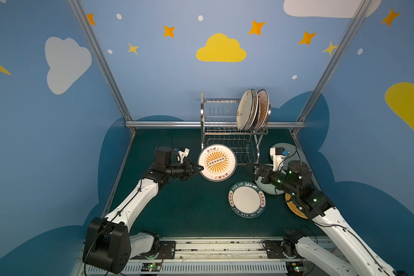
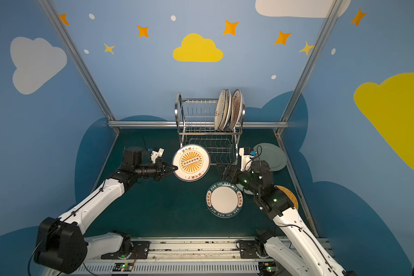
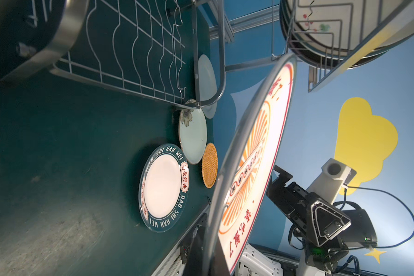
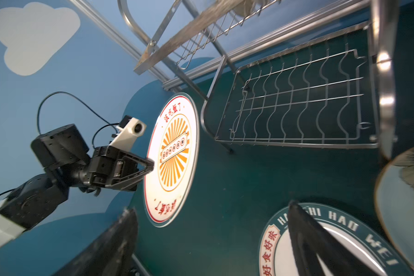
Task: Load plates into a dish rack
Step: Pass the plate.
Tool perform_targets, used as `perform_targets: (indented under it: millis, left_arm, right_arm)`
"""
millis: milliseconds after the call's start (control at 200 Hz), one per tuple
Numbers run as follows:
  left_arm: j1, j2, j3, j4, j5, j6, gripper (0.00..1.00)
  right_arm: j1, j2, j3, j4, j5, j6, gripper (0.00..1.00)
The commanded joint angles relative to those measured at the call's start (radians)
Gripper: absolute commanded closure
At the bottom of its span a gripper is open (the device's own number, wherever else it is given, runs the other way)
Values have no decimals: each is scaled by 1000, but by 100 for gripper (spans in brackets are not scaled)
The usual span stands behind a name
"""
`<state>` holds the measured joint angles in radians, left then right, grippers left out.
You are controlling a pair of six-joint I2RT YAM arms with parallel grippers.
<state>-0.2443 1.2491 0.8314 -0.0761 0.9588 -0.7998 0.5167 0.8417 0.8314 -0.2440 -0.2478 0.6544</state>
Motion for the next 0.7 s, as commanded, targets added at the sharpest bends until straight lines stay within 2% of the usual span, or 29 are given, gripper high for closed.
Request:
perform_targets:
  millis: [0,210,335,446,536,696]
  left_arm:
    - [-1,-19,-4,112,59,-18,96]
    - [-3,-20,-10,130,65,-26,96]
    - [-3,-10,-14,126,64,-26,96]
    - [-3,-17,-14,118,57,-19,96]
    - [-3,-15,-14,116,59,-19,96]
    - [-3,-11,-14,115,58,-18,96]
  right_arm:
    - [16,43,-2,91,-110,76,5]
    - [100,151,28,122,-36,113,13]
    - [129,188,2,218,-7,169,27]
    - [167,204,0,240,73,193,40]
    - [178,213,-16,277,104,230,56]
    - [193,221,-26,289,144,273,71]
